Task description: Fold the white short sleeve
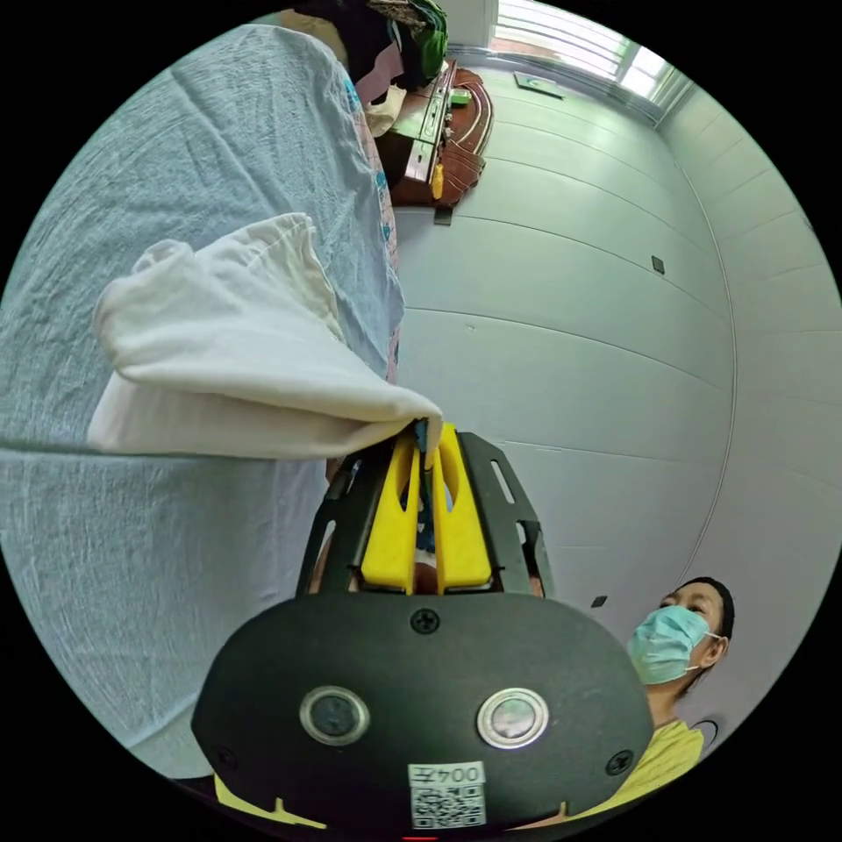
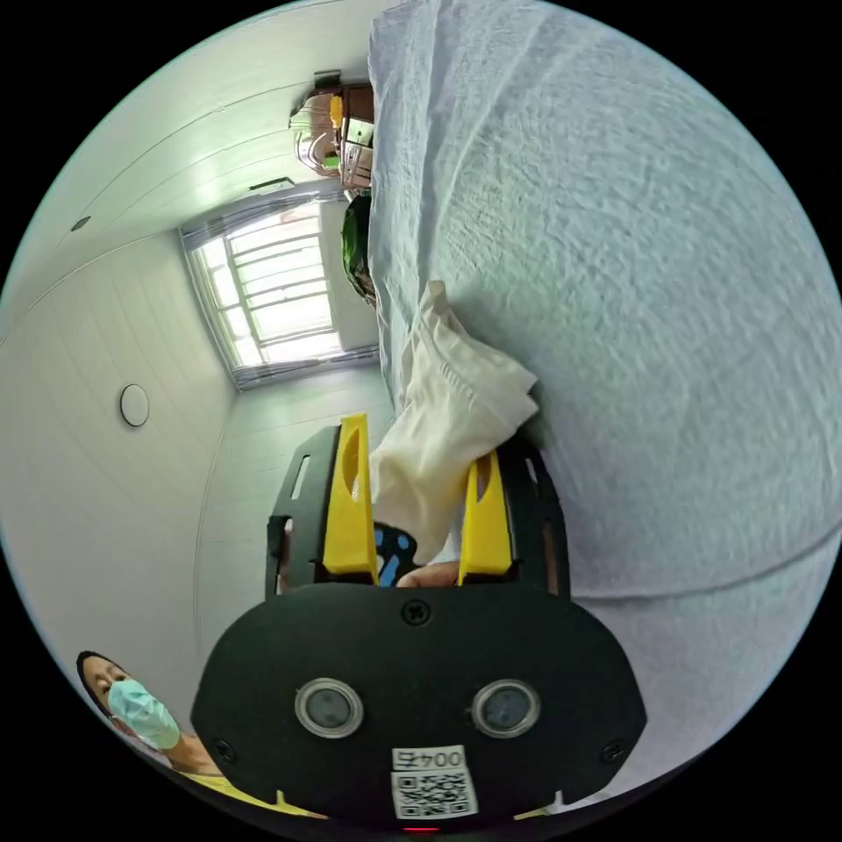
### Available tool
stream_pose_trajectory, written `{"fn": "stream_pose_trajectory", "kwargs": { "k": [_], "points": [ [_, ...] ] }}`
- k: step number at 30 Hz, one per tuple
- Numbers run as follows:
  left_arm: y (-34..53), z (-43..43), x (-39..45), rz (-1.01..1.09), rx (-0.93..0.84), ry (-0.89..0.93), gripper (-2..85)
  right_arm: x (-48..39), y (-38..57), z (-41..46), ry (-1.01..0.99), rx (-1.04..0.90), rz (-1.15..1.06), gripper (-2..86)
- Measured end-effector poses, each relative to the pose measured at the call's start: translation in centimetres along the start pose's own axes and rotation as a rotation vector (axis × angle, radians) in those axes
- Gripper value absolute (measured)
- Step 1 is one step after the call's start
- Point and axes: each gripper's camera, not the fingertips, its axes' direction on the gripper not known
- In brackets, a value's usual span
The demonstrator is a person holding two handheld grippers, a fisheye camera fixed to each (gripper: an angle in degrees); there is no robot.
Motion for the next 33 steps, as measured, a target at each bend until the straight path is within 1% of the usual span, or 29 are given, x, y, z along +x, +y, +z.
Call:
{"fn": "stream_pose_trajectory", "kwargs": {
  "k": [3, 4, 5, 6, 8, 9, 11, 14, 17, 21, 23, 24, 26, 27, 29, 30, 32, 33],
  "points": [
    [2.9, -0.1, -1.3, 0.058, -0.016, -0.097, 3.5, -1.2, -1.2, 2.9, 0.052, -0.001, -0.028, 6.9],
    [4.3, 0.0, -1.4, 0.119, -0.019, -0.172, 3.7, -2.3, -1.2, 3.9, 0.074, 0.014, -0.067, 5.2],
    [5.8, 0.1, -1.3, 0.195, -0.02, -0.241, 3.8, -4.0, -0.8, 4.7, 0.104, 0.044, -0.142, 4.7],
    [6.6, 0.2, -1.1, 0.236, -0.021, -0.274, 3.9, -5.0, -0.5, 5.2, 0.125, 0.05, -0.189, 4.6],
    [10.1, 0.7, -0.5, 0.4, -0.006, -0.4, 4.0, -9.4, 1.0, 7.7, 0.219, 0.043, -0.39, 4.3],
    [11.1, 0.8, -0.3, 0.442, 0.002, -0.435, 4.0, -10.5, 1.5, 8.4, 0.242, 0.041, -0.441, 4.2],
    [15.4, 1.4, 0.6, 0.597, 0.037, -0.557, 4.1, -14.6, 3.7, 11.0, 0.309, 0.032, -0.633, 4.0],
    [21.1, 1.4, 1.7, 0.749, 0.084, -0.642, 4.2, -19.1, 6.8, 13.8, 0.302, 0.022, -0.819, 3.8],
    [26.9, 0.4, 2.6, 0.855, 0.119, -0.674, 4.2, -23.0, 10.1, 16.4, 0.262, 0.006, -0.931, 3.7],
    [34.7, -3.1, 3.1, 0.907, 0.179, -0.657, 4.2, -27.1, 14.8, 19.6, 0.197, -0.003, -1.001, 3.7],
    [40.7, -6.5, 3.0, 0.928, 0.215, -0.655, 4.2, -29.4, 18.7, 22.1, 0.135, -0.012, -1.036, 3.9],
    [42.3, -7.5, 2.9, 0.934, 0.225, -0.658, 4.2, -29.9, 19.8, 22.9, 0.119, -0.018, -1.041, 3.9],
    [49.3, -12.2, 2.1, 0.944, 0.268, -0.663, 4.2, -31.8, 24.4, 26.4, 0.054, -0.055, -1.052, 4.0],
    [51.1, -13.5, 1.8, 0.941, 0.279, -0.663, 4.2, -32.2, 25.6, 27.4, 0.036, -0.065, -1.052, 4.0],
    [59.0, -19.1, 0.1, 0.922, 0.333, -0.671, 4.2, -33.5, 31.0, 32.1, -0.037, -0.118, -1.052, 4.1],
    [61.1, -20.5, -0.4, 0.92, 0.346, -0.682, 4.2, -33.8, 32.5, 33.4, -0.051, -0.136, -1.056, 4.1],
    [69.7, -26.3, -2.4, 0.901, 0.403, -0.737, 4.2, -34.7, 38.9, 39.4, -0.086, -0.216, -1.066, 4.0],
    [71.9, -27.9, -3.0, 0.89, 0.419, -0.749, 4.2, -34.9, 40.6, 41.0, -0.094, -0.24, -1.07, 4.0]
  ]
}}
